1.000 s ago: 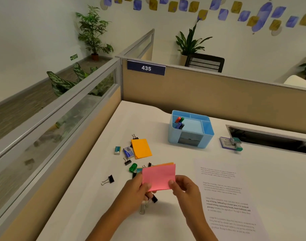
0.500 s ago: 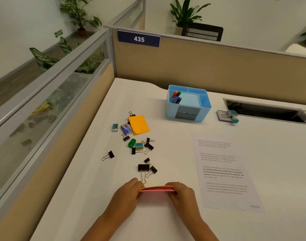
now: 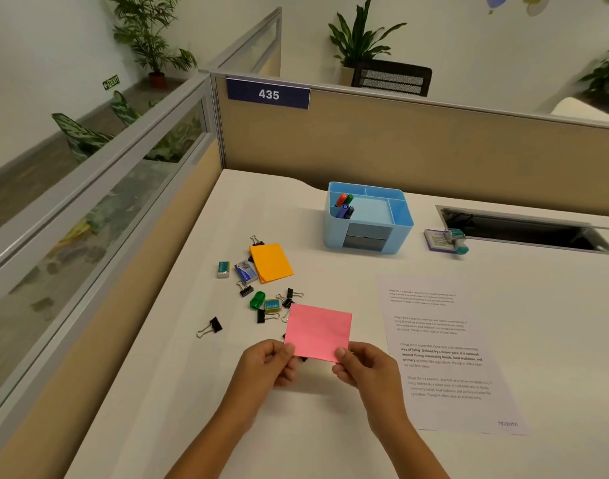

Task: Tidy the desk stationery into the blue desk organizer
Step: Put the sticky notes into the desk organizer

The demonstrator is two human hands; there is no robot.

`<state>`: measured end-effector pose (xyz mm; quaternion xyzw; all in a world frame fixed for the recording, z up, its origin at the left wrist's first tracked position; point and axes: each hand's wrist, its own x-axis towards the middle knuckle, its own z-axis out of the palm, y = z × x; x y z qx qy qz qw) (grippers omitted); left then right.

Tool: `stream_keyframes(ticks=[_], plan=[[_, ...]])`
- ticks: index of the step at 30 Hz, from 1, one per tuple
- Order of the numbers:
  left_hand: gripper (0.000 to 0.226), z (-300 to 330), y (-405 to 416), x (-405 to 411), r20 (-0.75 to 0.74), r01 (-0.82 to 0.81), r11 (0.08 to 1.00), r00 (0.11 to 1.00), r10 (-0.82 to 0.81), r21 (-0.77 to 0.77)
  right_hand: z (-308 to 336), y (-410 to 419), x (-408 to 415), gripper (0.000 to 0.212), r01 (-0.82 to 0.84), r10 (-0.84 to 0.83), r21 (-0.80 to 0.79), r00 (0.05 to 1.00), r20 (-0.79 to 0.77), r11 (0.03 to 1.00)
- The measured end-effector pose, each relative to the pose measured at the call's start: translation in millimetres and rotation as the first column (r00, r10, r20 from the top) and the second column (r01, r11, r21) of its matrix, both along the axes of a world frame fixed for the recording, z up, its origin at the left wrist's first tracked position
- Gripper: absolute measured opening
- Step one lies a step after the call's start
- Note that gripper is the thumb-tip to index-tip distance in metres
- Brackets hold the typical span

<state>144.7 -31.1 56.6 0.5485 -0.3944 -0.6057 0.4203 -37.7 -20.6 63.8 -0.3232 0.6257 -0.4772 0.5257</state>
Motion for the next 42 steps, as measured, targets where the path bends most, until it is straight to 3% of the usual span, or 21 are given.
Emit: stream_keyframes(ticks=[5,9,11,14,19,21,23,27,33,36,39,42], plan=[[0.016,0.0,-17.5,-7.1,-0.007,-0.109,0.994,0.994,0.109,0.008,7.1,-15.2,2.0,0.006,0.088,-0.093,-0.059,0.992,-0.085,0.994],[0.013,-4.4,-32.3,-8.6,0.251,-0.072,0.980,0.961,0.118,-0.184,17.4,-32.8,-3.4,0.007,0.053,-0.092,-0.159,0.963,-0.252,0.986],[0.009,-8.2,-45.6,-5.7,0.451,0.017,0.931,0.878,0.161,-0.365,26.7,-51.7,-10.7,0.011,0.056,-0.121,-0.231,0.953,-0.278,0.971],[0.020,-19.0,-65.6,7.6,0.708,0.193,0.838,0.648,0.282,-0.511,44.5,-89.3,-31.3,0.011,0.120,-0.244,-0.360,0.915,-0.322,0.925],[0.071,-33.9,-81.1,26.0,0.898,0.331,0.863,0.353,0.262,-0.381,74.7,-151.2,-79.5,0.014,0.128,-0.505,-0.620,0.716,-0.482,0.774],[0.076,-38.7,-84.1,26.4,0.923,0.355,0.872,0.308,0.230,-0.336,80.5,-175.0,-98.2,0.013,0.114,-0.597,-0.685,0.607,-0.525,0.719],[0.076,-43.4,-85.1,24.6,0.925,0.355,0.877,0.316,0.213,-0.323,82.9,-197.1,-112.9,0.012,0.092,-0.640,-0.699,0.498,-0.585,0.710],[0.076,-45.8,-88.0,21.8,0.877,0.295,0.881,0.424,0.227,-0.371,80.5,-234.9,-132.3,0.016,0.043,-0.566,-0.594,0.364,-0.740,0.804],[0.079,-50.5,-92.4,20.0,0.868,0.268,0.873,0.411,0.279,-0.407,68.7,-279.9,-137.5,0.018,0.069,-0.180,-0.168,0.251,-0.951,0.983],[0.080,-51.8,-94.2,19.1,0.868,0.273,0.871,0.412,0.279,-0.410,66.0,-294.9,-130.6,0.016,0.093,-0.022,0.003,0.269,-0.963,0.996],[0.081,-50.5,-95.7,18.4,0.872,0.271,0.878,0.413,0.264,-0.394,60.3,-302.4,-124.3,0.031,0.101,0.058,0.087,0.259,-0.964,0.991],[0.072,-48.3,-95.8,18.1,0.859,0.271,0.876,0.445,0.255,-0.400,52.8,-305.6,-123.5,0.030,0.128,0.074,0.110,0.256,-0.964,0.986]])
